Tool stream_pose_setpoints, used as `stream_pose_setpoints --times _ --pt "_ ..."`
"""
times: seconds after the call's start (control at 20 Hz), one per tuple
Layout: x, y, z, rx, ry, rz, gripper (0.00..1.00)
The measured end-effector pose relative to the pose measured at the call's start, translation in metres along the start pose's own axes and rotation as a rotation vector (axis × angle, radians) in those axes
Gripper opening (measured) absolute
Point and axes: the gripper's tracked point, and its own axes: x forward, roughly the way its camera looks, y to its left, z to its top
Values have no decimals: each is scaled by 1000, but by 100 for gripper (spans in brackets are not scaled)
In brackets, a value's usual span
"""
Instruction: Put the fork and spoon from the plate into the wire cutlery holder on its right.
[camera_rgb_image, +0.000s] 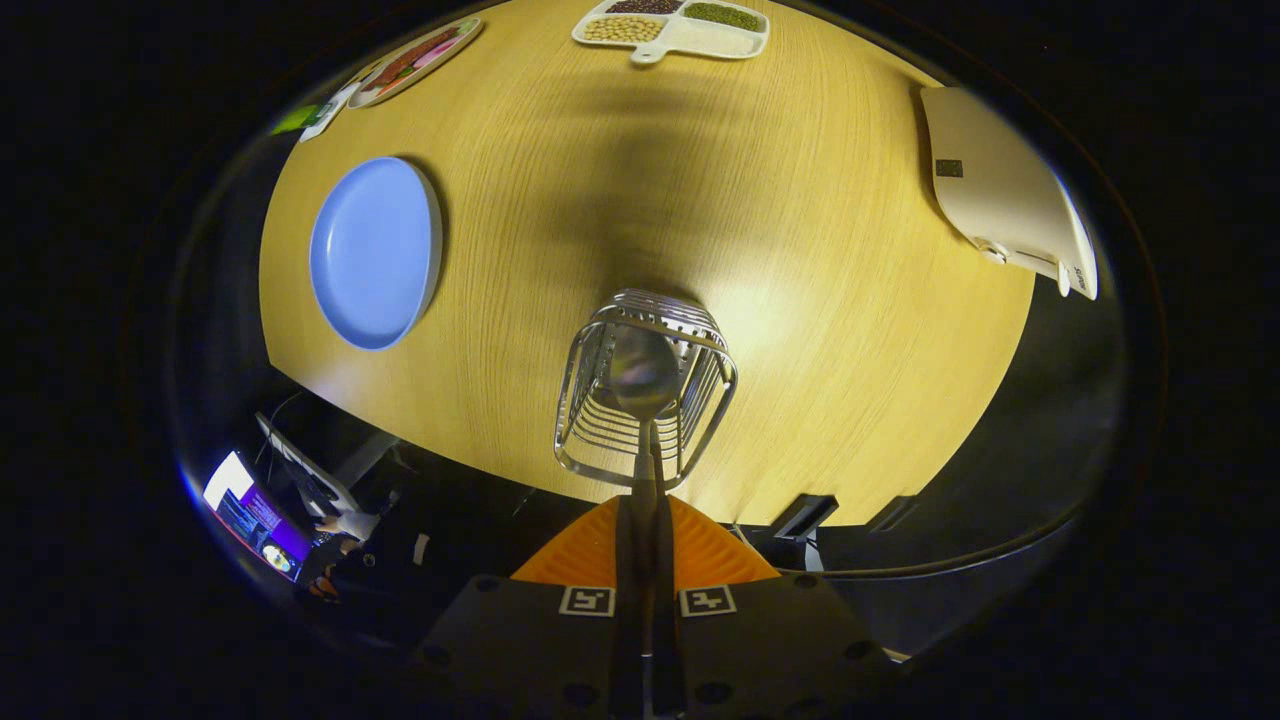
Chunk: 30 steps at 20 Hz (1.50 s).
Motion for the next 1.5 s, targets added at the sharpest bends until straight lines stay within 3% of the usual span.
stream_pose_setpoints --times 0.15,0.3,0.4,0.45,0.6,0.65,0.95,1.25,1.5 --pt "8 2 4 19 13 -5 11" --pt "6 4 15 17 -63 7 17" --pt "-1 7 20 2 -164 31 29" --pt "-5 9 21 -2 -223 49 44" --pt "-21 12 12 -12 -410 58 64" --pt "-31 10 5 -18 -480 43 75" --pt "-97 15 -23 -13 -957 -43 94" --pt "-165 24 -52 -4 -1281 -83 97" --pt "-221 26 -76 -8 -1556 -67 97"
